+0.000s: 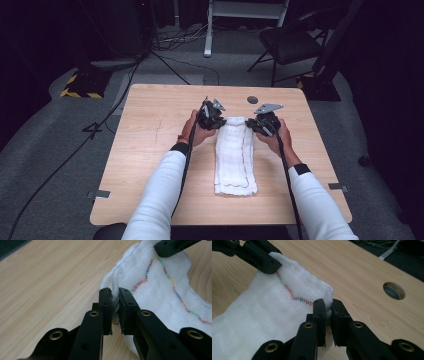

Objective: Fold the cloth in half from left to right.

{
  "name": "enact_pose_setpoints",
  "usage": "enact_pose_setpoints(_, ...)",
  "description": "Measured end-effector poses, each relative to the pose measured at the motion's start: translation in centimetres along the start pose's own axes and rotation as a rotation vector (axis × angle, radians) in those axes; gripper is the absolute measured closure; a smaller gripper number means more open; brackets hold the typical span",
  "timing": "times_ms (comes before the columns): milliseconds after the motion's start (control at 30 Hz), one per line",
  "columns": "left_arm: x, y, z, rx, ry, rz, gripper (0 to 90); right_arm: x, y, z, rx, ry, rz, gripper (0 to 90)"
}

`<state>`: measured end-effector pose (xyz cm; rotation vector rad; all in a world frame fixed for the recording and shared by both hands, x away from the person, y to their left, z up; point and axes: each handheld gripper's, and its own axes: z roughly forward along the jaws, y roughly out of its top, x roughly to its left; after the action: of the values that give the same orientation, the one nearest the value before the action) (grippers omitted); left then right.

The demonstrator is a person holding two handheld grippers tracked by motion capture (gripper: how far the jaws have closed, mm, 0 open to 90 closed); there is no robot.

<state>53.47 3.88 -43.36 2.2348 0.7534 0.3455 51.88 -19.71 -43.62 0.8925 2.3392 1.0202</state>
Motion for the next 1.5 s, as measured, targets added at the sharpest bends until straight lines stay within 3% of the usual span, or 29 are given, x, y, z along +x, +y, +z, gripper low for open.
enact_pose_setpoints(200,0.4,0.9,-1.6,-0.038,0.014,0.022,81.6,0.0,1.5,-1.0,-0.041,-0.008,-0.019,83.1)
enact_pose_setpoints(400,0.2,0.6,-2.6,-0.046,-0.015,0.042,81.2,0.3,1.6,-1.6,-0.057,0.006,-0.022,83.2)
enact_pose_setpoints(900,-2.9,-2.4,-5.0,-0.068,-0.132,0.141,80.7,2.5,-1.3,-4.6,-0.096,0.126,-0.071,83.2)
enact_pose_setpoints(1167,-4.5,-4.4,-5.6,-0.064,-0.178,0.151,80.5,4.2,-2.8,-6.0,-0.102,0.189,-0.106,83.1)
enact_pose_setpoints(1500,-6.8,-6.9,-5.6,-0.045,-0.236,0.183,79.5,6.0,-5.2,-7.0,-0.072,0.259,-0.14,83.0)
